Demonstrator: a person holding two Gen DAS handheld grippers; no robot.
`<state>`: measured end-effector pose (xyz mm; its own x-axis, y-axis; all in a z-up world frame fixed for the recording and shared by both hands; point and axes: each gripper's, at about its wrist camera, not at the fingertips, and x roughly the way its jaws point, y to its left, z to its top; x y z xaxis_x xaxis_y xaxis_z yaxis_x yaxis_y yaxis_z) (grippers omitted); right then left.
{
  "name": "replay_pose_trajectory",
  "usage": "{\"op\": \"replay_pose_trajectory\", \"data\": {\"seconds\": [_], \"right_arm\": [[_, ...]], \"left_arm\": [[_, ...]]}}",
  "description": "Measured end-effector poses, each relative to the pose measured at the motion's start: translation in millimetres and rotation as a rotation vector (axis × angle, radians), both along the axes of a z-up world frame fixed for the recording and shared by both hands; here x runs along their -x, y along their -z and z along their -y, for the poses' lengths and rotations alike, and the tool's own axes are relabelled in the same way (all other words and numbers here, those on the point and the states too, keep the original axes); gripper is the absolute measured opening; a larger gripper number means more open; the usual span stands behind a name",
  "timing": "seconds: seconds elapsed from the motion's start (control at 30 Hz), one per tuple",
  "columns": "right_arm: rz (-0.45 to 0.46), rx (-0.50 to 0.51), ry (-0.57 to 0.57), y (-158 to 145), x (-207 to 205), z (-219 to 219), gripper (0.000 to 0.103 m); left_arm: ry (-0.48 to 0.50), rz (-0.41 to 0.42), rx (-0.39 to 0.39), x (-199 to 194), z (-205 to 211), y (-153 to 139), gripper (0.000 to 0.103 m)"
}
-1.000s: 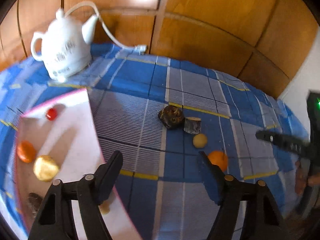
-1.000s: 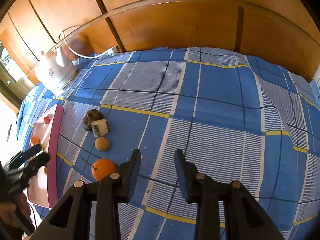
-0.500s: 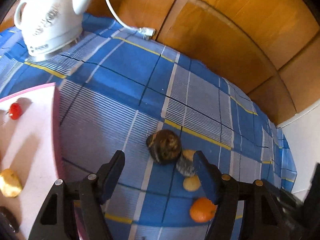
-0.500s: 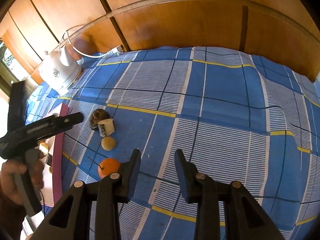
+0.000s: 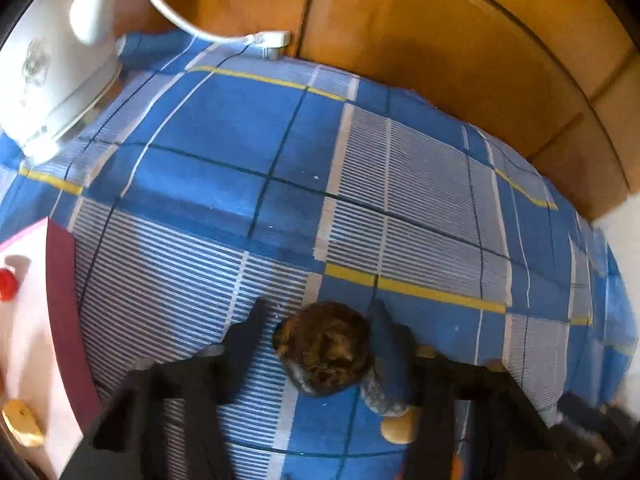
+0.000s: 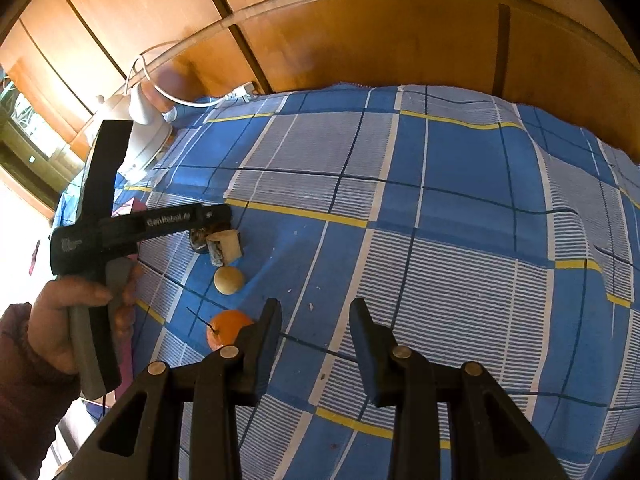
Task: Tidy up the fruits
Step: 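Lift the dark brown round fruit with the left tool, then grasp the stemmed tangerine with right tool while left tool holds brown fruit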
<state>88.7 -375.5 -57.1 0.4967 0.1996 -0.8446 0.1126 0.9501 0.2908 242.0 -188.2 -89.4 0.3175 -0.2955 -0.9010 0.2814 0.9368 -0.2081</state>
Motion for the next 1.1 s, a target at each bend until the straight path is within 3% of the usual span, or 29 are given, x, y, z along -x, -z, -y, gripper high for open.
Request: {"op": "replay_pose_trajectory", "data": {"seconds": [0.27,0.6,0.8,0.93,1.1], "right_arm": [[-0.009,0.005,0.020,3,-1,5,0.036],[-0.025,0.018,0.015,8,-1,3,0.036],[-0.008,-0.006,-0.006,7,1,-1,0.036],[0.013,-0.085,-0.065,6,-1,-9,0.036],[0.032,-0.116,-0.170,6,-4,-33,0.052]], "left_arm": [[-0.047,-0.001,0.030,7,-44,-3,0.048],[0.139,0.038,-0.043,80,-40,-3,0.049],[0.235,0.081,-0.025,136,-27,-2,0.049],[0.271,0.116,-0.011,163,-22,-1,0.052],[0.282,0.167,-0.024,177,-20,3,0.058]]}}
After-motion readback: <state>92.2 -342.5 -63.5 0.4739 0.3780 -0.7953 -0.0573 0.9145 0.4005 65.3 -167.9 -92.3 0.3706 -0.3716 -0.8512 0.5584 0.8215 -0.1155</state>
